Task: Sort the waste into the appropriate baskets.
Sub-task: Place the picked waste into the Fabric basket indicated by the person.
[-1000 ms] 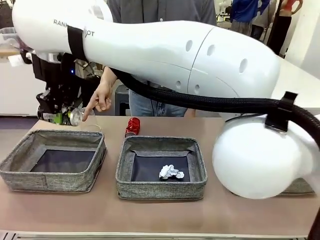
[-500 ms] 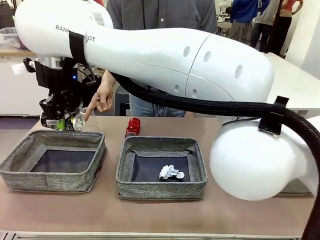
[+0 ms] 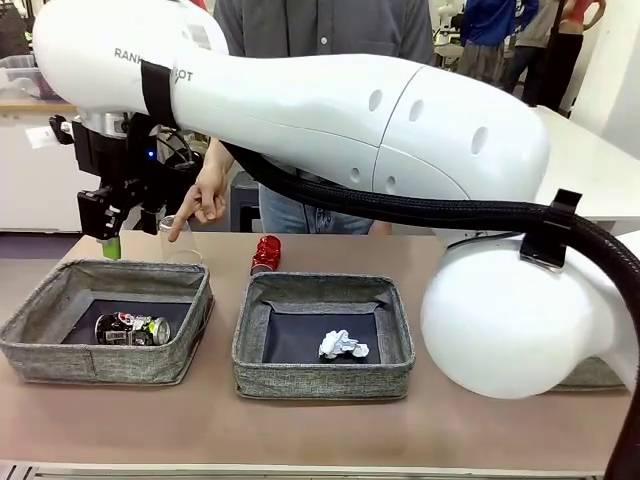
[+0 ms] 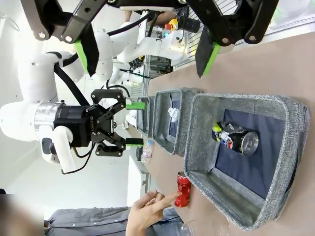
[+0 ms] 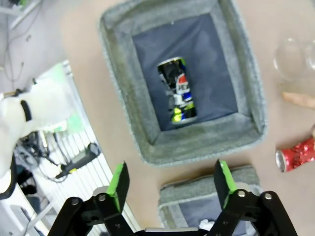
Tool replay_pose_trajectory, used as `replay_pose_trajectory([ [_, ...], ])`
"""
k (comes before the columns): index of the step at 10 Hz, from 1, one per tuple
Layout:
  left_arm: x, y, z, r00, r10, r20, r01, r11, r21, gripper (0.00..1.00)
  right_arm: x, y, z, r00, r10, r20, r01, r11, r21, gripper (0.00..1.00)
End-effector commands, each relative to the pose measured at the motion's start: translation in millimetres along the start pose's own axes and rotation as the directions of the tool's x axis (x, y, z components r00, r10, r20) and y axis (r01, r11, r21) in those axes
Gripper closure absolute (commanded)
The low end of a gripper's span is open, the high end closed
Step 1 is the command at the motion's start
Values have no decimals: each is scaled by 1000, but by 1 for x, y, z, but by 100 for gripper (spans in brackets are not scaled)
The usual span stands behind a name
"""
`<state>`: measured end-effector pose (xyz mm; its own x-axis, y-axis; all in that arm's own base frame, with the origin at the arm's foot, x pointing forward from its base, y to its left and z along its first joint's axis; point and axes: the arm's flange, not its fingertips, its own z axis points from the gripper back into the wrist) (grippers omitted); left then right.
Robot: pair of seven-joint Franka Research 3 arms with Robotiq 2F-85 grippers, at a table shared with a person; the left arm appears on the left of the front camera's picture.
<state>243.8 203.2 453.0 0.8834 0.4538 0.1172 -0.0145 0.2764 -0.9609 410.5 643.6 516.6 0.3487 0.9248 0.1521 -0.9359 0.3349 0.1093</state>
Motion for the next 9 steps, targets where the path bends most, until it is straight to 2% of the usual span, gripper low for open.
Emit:
replay_pose_trajectory([
  [1, -1, -2, 1, 1000, -1, -9, 1, 1000, 10, 0, 171, -36, 49, 1000, -9, -6, 9, 999, 45, 0],
  [3, -1, -2, 1, 1000, -1, -9, 1, 1000, 10, 0, 156, -46, 59, 1000, -31, 4, 31, 997, 69, 0],
  [5, -1, -2, 1, 1000, -1, -9, 1, 1000, 10, 0, 107, -54, 87, 999, -32, -34, 33, 999, 35, 0],
  [6, 0, 0, 0, 1000, 0, 0, 0, 1000, 0, 0, 71, -62, 99, 992, -104, -73, 107, 994, 32, 0],
  [7, -7, -15, -19, 995, -65, -80, 59, 995, -81, 0, 31, -70, 109, 975, -189, -113, 195, 980, 45, 0],
  [8, -9, -20, -44, 985, -115, -125, 107, 991, -75, 0, -11, -78, 119, 945, -291, -151, 308, 946, 102, 0],
  [9, -10, -22, -72, 978, -120, -169, 107, 991, -85, 0, -60, -84, 126, 936, -319, -150, 345, 916, 206, 0],
])
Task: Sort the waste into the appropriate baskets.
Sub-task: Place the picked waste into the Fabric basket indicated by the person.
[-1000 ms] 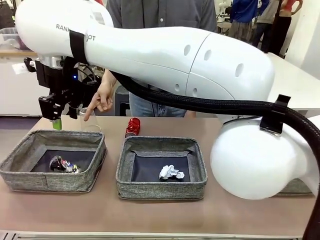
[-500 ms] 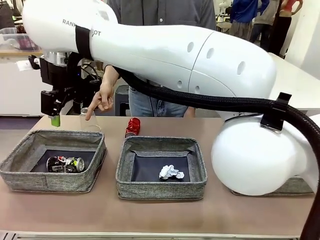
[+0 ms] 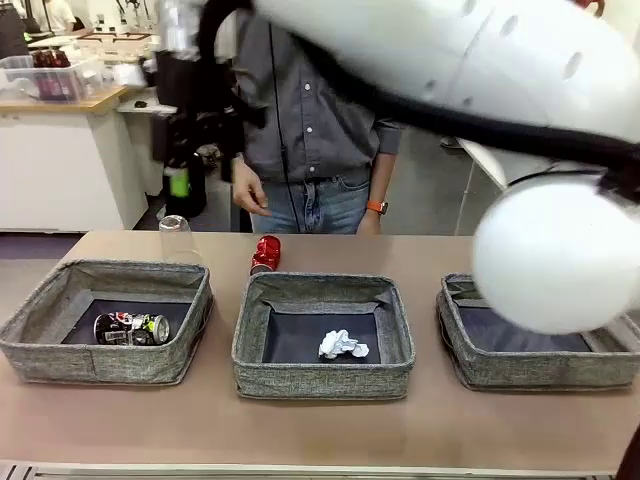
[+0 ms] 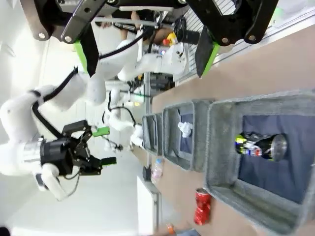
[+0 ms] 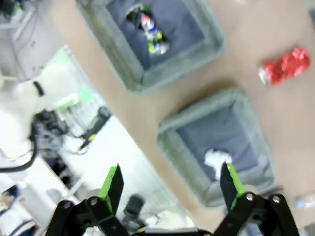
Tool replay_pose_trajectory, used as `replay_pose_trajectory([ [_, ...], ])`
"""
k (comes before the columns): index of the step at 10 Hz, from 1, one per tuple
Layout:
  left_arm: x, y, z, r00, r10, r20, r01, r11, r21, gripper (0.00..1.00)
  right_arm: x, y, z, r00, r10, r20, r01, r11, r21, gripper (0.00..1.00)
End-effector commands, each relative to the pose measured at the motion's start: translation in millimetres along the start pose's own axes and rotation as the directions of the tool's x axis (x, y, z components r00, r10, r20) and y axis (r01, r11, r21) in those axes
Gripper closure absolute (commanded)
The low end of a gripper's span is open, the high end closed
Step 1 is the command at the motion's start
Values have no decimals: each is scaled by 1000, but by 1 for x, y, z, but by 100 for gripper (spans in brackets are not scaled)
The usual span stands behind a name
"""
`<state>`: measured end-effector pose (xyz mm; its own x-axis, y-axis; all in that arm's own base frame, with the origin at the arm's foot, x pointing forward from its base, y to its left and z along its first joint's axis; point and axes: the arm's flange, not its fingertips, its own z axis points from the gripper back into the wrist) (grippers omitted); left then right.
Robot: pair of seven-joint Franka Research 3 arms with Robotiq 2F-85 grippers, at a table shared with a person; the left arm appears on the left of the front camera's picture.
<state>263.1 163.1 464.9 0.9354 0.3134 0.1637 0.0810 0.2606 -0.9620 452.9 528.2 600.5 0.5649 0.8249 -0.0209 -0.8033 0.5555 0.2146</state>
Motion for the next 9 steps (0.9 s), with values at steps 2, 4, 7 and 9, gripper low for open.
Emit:
replay_pose_trajectory([
  [2, -6, -4, -63, 990, -44, -132, 44, 999, -2, 0, -54, -35, 2, 952, -91, -291, 164, 958, 237, 0],
  [4, -10, -11, -84, 980, -55, -191, 59, 998, 16, 0, -115, -48, -20, 911, -98, -400, 189, 962, 196, 0],
  [7, -16, -26, -117, 958, -90, -272, 101, 994, 29, 0, -174, -60, -24, 930, -198, -309, 264, 946, 189, 0],
  [9, -21, -39, -143, 944, -125, -306, 129, 992, -5, 0, -202, -68, -23, 923, -317, -219, 366, 897, 246, 0],
])
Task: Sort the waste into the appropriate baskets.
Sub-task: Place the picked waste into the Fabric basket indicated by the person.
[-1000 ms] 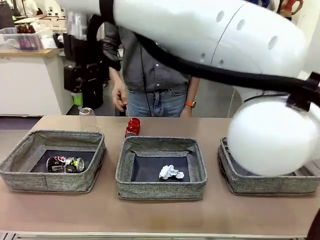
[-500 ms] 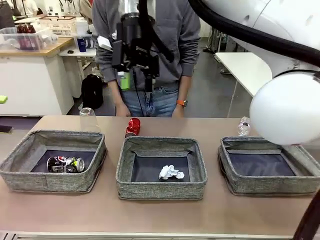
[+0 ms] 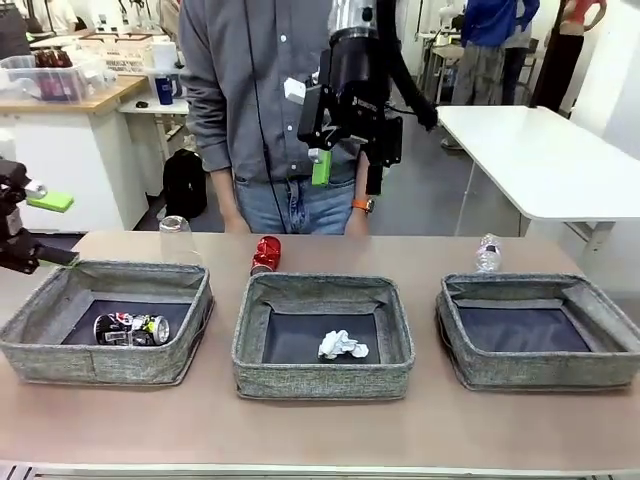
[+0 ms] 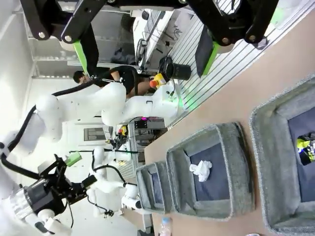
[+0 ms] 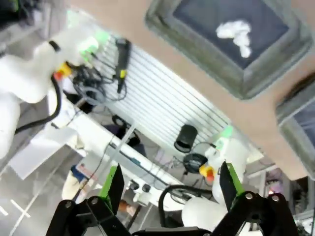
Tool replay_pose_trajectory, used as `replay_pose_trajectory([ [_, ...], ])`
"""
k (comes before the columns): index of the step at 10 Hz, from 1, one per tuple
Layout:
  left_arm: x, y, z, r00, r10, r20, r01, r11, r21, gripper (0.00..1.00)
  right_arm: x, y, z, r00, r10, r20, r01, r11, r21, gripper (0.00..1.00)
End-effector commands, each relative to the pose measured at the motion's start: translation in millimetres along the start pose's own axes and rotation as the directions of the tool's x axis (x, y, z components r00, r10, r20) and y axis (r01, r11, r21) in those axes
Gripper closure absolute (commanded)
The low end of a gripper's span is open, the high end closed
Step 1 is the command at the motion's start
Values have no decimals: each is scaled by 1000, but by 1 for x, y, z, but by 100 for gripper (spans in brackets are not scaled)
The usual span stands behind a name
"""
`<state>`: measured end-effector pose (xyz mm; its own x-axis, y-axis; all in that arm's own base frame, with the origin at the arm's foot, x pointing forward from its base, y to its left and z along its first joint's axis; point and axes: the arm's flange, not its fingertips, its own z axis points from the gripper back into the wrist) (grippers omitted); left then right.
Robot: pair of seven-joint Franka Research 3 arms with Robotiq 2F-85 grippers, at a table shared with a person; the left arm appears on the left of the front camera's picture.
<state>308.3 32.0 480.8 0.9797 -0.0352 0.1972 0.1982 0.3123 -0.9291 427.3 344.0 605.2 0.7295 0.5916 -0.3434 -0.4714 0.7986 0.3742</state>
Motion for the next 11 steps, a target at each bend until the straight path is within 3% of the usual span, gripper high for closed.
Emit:
replay_pose_trajectory([
  [1, -14, -6, -33, 999, -24, 34, 26, 998, -55, 0, -37, -25, -48, 989, -18, 149, -5, 988, 155, 0],
  [2, 27, -25, -67, 987, 62, 146, -32, 980, -198, 0, -88, -77, -68, 926, -149, 346, -13, 906, 424, 0],
  [3, 32, -25, -70, 985, 83, 154, -48, 974, -219, 0, -95, -83, -70, 919, -175, 354, -3, 893, 449, 0],
  [4, 42, -23, -76, 976, 139, 166, -91, 960, -265, 0, -113, -99, -75, 871, -270, 409, 11, 845, 534, 0],
  [5, 51, -19, -86, 966, 200, 166, -151, 952, -268, 0, -129, -110, -76, 786, -469, 402, 88, 729, 679, 0],
  [6, 44, -27, -56, 988, 97, 123, -69, 974, -215, 0, -64, -83, -14, 956, -178, 234, 73, 914, 398, 0],
  [8, 44, -27, -56, 988, 97, 123, -69, 974, -215, 0, -64, -83, -14, 956, -178, 234, 73, 914, 398, 0],
  [9, 44, -27, -56, 988, 97, 123, -69, 974, -215, 0, -97, -102, -36, 927, -255, 274, 95, 868, 488, 0],
  [10, 51, -25, -66, 983, 126, 133, -95, 971, -221, 0, -95, -112, -29, 922, -243, 303, 24, 815, 579, 0],
  [11, 54, -24, -67, 981, 129, 143, -88, 960, -266, 0, -109, -136, -33, 913, -277, 301, -16, 711, 703, 0],
])
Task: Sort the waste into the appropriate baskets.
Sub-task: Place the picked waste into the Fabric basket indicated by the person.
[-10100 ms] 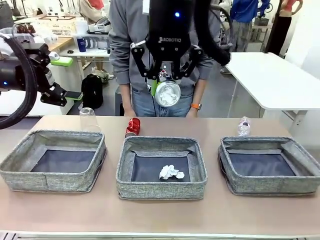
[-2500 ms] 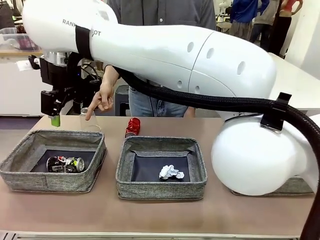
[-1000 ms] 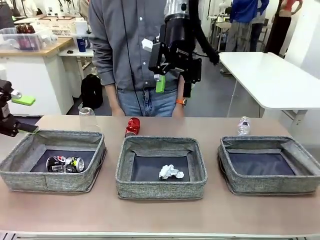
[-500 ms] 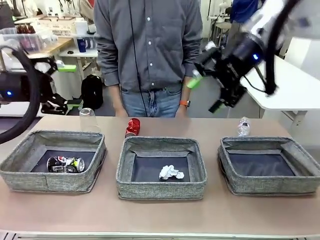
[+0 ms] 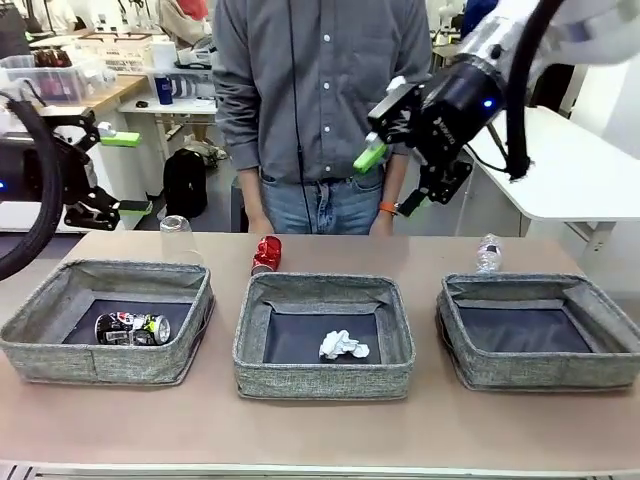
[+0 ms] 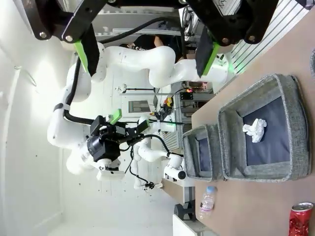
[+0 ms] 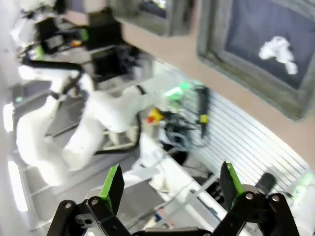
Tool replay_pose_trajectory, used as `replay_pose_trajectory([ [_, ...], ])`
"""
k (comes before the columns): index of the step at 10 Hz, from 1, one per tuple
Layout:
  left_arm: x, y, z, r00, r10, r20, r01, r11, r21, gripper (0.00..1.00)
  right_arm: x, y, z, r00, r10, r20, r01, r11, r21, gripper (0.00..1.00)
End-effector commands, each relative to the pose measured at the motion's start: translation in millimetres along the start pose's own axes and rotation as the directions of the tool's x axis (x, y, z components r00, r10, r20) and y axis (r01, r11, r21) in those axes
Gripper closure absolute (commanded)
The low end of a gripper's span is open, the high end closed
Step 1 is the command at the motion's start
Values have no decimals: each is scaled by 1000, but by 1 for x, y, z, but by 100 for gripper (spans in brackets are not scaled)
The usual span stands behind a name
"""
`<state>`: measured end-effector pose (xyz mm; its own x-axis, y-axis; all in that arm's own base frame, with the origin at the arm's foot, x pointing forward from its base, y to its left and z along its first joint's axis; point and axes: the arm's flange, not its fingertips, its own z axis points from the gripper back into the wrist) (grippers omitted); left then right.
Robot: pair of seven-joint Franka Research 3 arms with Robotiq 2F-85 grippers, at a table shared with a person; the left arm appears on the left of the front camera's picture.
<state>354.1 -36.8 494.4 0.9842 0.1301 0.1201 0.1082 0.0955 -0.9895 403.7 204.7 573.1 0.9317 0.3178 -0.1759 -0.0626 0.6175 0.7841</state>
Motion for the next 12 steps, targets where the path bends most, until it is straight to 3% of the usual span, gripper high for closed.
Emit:
replay_pose_trajectory([
  [1, 7, 4, -7, 999, -13, 45, 17, 996, -84, 0, -30, -54, 29, 997, -64, 50, 44, 940, 339, 0],
  [2, 10, 5, -9, 997, -25, 73, 33, 993, -110, 0, -51, -82, 45, 989, -112, 99, 42, 846, 531, 0],
  [3, 11, 6, -8, 994, -33, 100, 47, 990, -135, 0, -64, -102, 52, 972, -204, 120, 88, 782, 617, 0],
  [5, 14, 5, -1, 991, -20, 134, 43, 984, -170, 0, -75, -113, 57, 922, -320, 217, 86, 716, 693, 0],
  [6, 15, 3, -2, 996, -4, 88, 15, 992, -125, 0, -60, -114, 67, 978, -194, 80, 115, 814, 570, 0],
  [12, 15, 3, -2, 996, -4, 88, 15, 992, -125, 0, -60, -114, 67, 978, -194, 80, 115, 814, 570, 0],
])
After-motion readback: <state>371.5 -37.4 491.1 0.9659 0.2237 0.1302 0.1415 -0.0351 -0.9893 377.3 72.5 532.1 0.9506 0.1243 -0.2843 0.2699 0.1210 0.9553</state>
